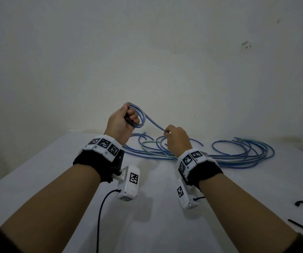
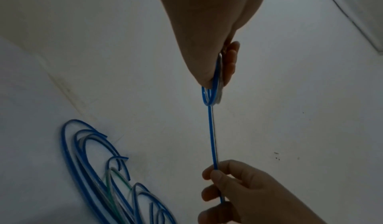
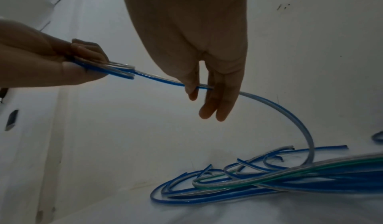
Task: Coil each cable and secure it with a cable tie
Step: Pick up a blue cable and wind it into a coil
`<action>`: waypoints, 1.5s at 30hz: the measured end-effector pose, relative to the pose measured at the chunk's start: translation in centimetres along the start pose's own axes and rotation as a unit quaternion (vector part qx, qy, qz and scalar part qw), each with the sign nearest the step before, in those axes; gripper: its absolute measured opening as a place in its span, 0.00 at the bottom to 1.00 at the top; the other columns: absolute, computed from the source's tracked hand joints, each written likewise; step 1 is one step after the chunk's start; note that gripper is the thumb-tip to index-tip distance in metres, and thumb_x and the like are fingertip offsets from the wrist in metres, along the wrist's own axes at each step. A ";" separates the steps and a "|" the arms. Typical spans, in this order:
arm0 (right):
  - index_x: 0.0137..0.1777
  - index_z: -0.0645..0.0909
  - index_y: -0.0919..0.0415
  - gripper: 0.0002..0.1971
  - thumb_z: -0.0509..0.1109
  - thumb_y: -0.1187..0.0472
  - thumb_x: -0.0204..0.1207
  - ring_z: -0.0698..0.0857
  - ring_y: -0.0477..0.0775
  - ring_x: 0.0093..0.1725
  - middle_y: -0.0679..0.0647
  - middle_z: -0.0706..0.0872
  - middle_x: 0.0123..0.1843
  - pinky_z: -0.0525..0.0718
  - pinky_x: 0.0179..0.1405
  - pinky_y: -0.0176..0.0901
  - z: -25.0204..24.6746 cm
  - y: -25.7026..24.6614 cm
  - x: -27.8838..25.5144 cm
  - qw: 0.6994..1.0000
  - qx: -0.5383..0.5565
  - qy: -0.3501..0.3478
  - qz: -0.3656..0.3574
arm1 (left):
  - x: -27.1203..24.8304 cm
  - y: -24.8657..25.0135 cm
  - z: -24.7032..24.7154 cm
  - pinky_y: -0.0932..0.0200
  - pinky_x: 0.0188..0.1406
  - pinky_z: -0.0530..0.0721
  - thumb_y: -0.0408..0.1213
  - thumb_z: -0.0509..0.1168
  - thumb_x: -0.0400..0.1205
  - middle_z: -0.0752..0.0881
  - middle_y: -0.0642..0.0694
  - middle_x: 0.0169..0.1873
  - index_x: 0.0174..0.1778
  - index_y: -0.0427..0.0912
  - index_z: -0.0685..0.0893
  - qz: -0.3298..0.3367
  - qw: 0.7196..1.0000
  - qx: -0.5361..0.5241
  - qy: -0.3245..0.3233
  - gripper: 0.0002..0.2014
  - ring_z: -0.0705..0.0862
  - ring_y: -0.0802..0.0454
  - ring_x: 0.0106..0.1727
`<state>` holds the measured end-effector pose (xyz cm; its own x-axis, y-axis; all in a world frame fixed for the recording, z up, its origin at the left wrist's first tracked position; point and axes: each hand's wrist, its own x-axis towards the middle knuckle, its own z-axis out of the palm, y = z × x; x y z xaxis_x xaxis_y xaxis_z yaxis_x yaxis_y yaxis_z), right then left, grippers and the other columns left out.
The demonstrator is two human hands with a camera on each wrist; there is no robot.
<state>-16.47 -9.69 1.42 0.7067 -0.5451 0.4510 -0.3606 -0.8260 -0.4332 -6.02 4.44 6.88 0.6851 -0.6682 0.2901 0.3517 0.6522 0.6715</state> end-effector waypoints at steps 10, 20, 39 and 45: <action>0.45 0.75 0.61 0.06 0.61 0.61 0.82 0.75 0.55 0.40 0.56 0.79 0.40 0.72 0.41 0.44 -1.1 -2.2 -1.2 0.984 0.065 -0.139 -0.092 | 0.3 -1.2 0.4 0.64 0.41 0.87 0.38 0.48 0.89 0.87 0.42 0.40 0.48 0.34 0.73 0.123 0.958 0.258 0.005 0.13 0.87 0.55 0.37; 0.46 0.74 0.56 0.10 0.73 0.66 0.73 0.74 0.36 0.30 0.41 0.78 0.34 0.70 0.32 0.25 -1.7 -2.4 -1.1 0.970 0.145 -0.115 -0.159 | -0.6 -2.3 -2.2 0.51 0.48 0.86 0.34 0.50 0.88 0.85 0.45 0.43 0.47 0.38 0.68 0.117 0.842 0.523 -0.059 0.06 0.89 0.47 0.43; 0.48 0.84 0.68 0.08 0.67 0.63 0.78 0.82 0.60 0.41 0.61 0.83 0.46 0.74 0.40 0.42 -0.8 -1.5 -0.7 0.978 0.034 0.053 -0.197 | -0.7 -2.1 -3.0 0.51 0.42 0.77 0.40 0.51 0.88 0.83 0.45 0.34 0.49 0.31 0.75 0.011 0.710 0.699 -0.083 0.14 0.76 0.48 0.32; 0.49 0.86 0.70 0.13 0.63 0.61 0.77 0.84 0.64 0.42 0.65 0.85 0.43 0.80 0.42 0.54 -1.1 -1.9 -0.5 0.970 0.016 0.025 -0.240 | -1.6 -1.9 -2.2 0.69 0.25 0.77 0.36 0.52 0.88 0.81 0.43 0.29 0.39 0.39 0.73 0.006 0.811 0.578 -0.094 0.13 0.83 0.56 0.25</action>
<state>-16.79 -7.96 2.88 0.7581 -0.1048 0.6437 0.0233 -0.9820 -0.1873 -6.40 5.02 3.66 0.5373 -0.7776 0.3265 -0.5606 -0.0400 0.8271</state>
